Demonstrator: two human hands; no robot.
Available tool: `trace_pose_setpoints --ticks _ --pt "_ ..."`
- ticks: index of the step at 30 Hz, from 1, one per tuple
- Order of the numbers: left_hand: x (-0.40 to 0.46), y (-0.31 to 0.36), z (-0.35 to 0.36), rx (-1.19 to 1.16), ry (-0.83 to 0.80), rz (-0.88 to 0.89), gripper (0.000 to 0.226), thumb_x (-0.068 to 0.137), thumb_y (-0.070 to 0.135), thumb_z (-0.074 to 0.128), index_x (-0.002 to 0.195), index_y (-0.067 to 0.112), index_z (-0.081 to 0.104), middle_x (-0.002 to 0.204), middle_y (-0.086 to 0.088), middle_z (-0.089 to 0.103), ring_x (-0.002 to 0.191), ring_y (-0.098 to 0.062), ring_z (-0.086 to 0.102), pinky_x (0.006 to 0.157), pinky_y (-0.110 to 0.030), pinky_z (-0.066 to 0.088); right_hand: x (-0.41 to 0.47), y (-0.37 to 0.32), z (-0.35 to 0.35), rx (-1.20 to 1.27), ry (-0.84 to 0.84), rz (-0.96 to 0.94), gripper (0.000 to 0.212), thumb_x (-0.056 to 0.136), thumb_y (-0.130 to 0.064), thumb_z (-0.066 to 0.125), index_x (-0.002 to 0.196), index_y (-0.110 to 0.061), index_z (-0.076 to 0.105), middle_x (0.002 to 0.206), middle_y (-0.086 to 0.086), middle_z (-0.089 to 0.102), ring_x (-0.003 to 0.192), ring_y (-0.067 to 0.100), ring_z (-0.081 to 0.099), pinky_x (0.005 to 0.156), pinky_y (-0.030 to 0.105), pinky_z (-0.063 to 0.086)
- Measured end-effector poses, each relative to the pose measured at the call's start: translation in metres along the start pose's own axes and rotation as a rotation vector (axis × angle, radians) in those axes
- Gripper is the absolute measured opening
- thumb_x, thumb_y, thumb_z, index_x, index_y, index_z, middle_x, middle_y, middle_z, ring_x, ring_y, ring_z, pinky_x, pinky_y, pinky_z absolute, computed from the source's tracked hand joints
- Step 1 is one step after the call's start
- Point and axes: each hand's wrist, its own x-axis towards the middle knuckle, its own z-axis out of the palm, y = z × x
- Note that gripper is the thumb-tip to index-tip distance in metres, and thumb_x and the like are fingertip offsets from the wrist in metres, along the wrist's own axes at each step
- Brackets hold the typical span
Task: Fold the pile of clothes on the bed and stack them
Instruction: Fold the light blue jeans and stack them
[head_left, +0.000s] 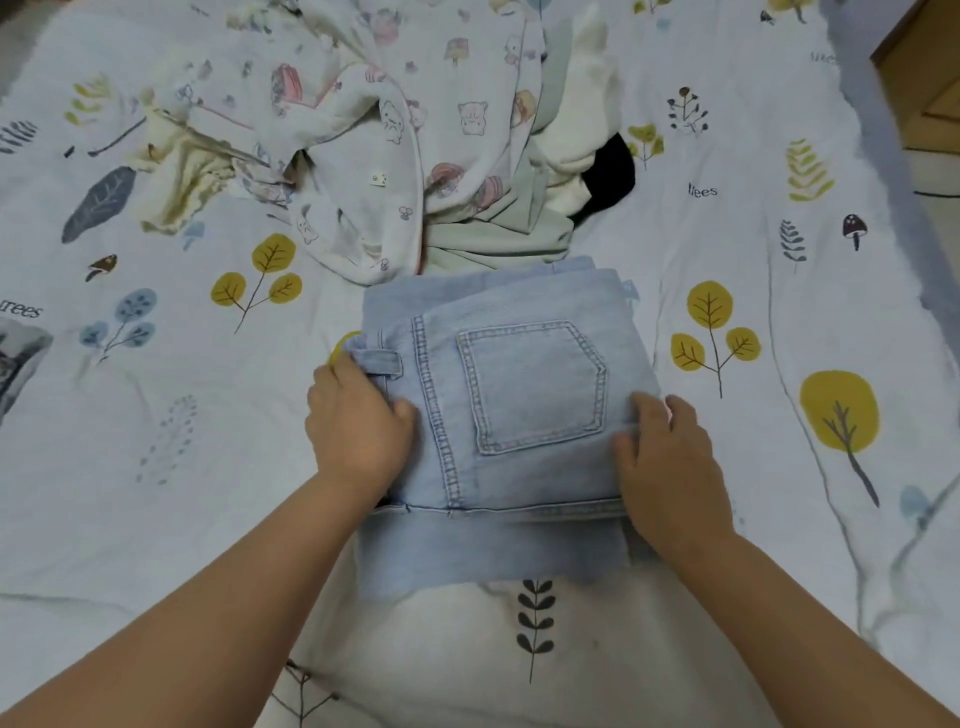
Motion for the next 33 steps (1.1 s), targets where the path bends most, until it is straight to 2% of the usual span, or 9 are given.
trace_pose_setpoints --ticks 3,6,12,17,21,26,29,31,33 --pt "0.007 0.015 0.003 0.165 0.048 0.231 0.060 0.084 0.022 0.057 0.138 0.006 0.036 0.142 -0.023 0.030 0.131 -0.036 0.028 0.104 -0.047 0.024 0.006 0.000 0.003 0.007 -0.020 0.089 0.048 0.099 -0.034 0.031 0.143 -0.016 0.025 0.126 0.016 0.041 0.106 0.033 0.048 0.085 0.044 0.044" --pt "0.014 0.036 0.012 0.291 -0.008 0.402 0.047 0.088 0.025 0.051 0.132 0.011 0.043 0.144 -0.014 0.031 0.134 -0.028 0.025 0.107 -0.044 0.014 0.007 0.005 0.010 -0.034 -0.078 0.133 0.056 0.098 -0.042 0.028 0.147 -0.019 0.012 0.119 0.014 0.044 0.103 0.031 0.050 0.082 0.042 0.044" --pt "0.020 0.103 0.049 0.203 -0.163 0.651 0.041 0.094 0.026 0.043 0.134 0.015 0.042 0.145 -0.005 0.035 0.133 -0.021 0.030 0.107 -0.038 0.016 0.009 0.020 0.012 0.079 -0.044 0.125 0.061 0.095 -0.050 0.034 0.143 -0.015 0.020 0.121 0.011 0.049 0.103 0.030 0.055 0.076 0.035 0.043" --pt "0.039 0.158 0.082 0.297 -0.146 0.575 0.045 0.098 0.034 0.036 0.136 0.010 0.036 0.139 -0.013 0.040 0.127 -0.029 0.035 0.106 -0.043 0.020 0.014 0.026 0.013 0.155 -0.045 0.145 0.053 0.092 -0.054 0.039 0.126 -0.015 0.034 0.110 0.007 0.054 0.098 0.028 0.057 0.073 0.033 0.043" --pt "0.063 0.183 0.096 0.287 -0.119 0.391 0.035 0.097 0.034 0.042 0.116 0.008 0.054 0.122 -0.017 0.054 0.115 -0.034 0.049 0.094 -0.040 0.033 0.017 0.033 0.011 0.239 -0.064 0.156 0.047 0.089 -0.057 0.042 0.114 -0.017 0.040 0.102 0.004 0.059 0.094 0.027 0.060 0.074 0.032 0.043" --pt "0.079 0.182 0.097 0.153 -0.081 0.452 0.024 0.096 0.027 0.045 0.100 0.007 0.058 0.109 -0.018 0.060 0.102 -0.036 0.055 0.084 -0.039 0.035 0.010 0.036 0.008 0.351 -0.023 0.149 0.038 0.087 -0.057 0.045 0.097 -0.020 0.042 0.083 0.004 0.060 0.080 0.028 0.061 0.068 0.035 0.048" --pt "0.068 0.178 0.095 0.245 -0.041 0.532 0.029 0.095 0.032 0.046 0.112 0.010 0.057 0.115 -0.016 0.057 0.108 -0.033 0.050 0.088 -0.040 0.030 0.010 0.035 0.007 0.175 -0.090 0.212 0.043 0.089 -0.057 0.043 0.111 -0.020 0.039 0.099 0.006 0.060 0.093 0.029 0.059 0.073 0.034 0.044" --pt "0.054 0.168 0.088 0.236 0.045 0.611 0.041 0.094 0.033 0.044 0.128 0.011 0.048 0.126 -0.018 0.048 0.116 -0.033 0.043 0.095 -0.042 0.025 0.011 0.030 0.005 -0.019 -0.007 0.152 0.057 0.084 -0.050 0.057 0.126 -0.013 0.045 0.107 0.011 0.059 0.095 0.031 0.058 0.075 0.037 0.047" --pt "0.035 0.145 0.078 0.236 0.048 0.709 0.054 0.092 0.037 0.040 0.139 0.010 0.039 0.140 -0.022 0.039 0.129 -0.035 0.036 0.105 -0.049 0.016 0.011 0.023 0.007 -0.069 0.170 0.050 0.067 0.067 -0.037 0.076 0.124 -0.006 0.058 0.105 0.021 0.062 0.092 0.037 0.062 0.072 0.045 0.052"
